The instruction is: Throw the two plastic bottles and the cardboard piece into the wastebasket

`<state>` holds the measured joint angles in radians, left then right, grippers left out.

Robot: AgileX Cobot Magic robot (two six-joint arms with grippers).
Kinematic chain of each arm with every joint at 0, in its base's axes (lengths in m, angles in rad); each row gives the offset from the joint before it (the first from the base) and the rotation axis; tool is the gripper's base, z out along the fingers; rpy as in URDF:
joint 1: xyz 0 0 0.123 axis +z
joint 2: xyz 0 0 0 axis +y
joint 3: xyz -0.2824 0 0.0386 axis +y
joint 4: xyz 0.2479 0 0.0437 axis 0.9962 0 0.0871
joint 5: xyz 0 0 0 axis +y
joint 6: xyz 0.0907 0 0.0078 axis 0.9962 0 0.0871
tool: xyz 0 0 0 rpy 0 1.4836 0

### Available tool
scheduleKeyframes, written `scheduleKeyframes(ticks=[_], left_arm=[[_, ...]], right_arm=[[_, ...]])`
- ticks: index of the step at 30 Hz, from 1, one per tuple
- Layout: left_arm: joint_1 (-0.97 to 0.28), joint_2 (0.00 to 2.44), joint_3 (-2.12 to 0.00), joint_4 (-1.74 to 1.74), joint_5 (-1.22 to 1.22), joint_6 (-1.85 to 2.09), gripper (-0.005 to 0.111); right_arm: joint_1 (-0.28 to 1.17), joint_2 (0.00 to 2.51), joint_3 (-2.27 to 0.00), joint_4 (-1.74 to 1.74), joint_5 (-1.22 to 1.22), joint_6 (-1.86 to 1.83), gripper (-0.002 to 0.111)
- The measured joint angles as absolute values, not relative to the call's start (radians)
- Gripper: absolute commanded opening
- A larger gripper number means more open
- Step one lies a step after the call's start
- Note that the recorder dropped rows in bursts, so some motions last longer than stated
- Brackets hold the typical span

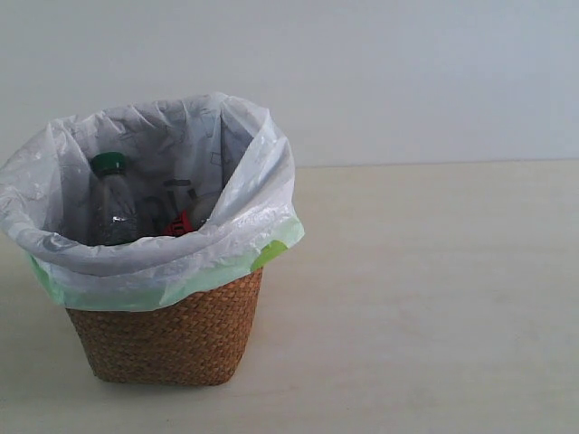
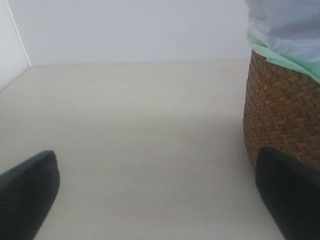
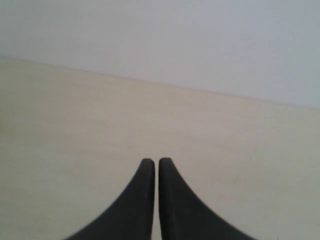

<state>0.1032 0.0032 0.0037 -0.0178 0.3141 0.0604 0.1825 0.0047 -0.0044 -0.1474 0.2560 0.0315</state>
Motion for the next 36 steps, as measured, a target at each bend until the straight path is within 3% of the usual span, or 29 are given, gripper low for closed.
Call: scheduleKeyframes(ticks=[36], left_arm=[[0.103,0.003,0.004,-0.018,0.314,0.060,0.108]], right_arm=[[0.142,0.005,0.000,-0.124,0.331,0.107,0.000]])
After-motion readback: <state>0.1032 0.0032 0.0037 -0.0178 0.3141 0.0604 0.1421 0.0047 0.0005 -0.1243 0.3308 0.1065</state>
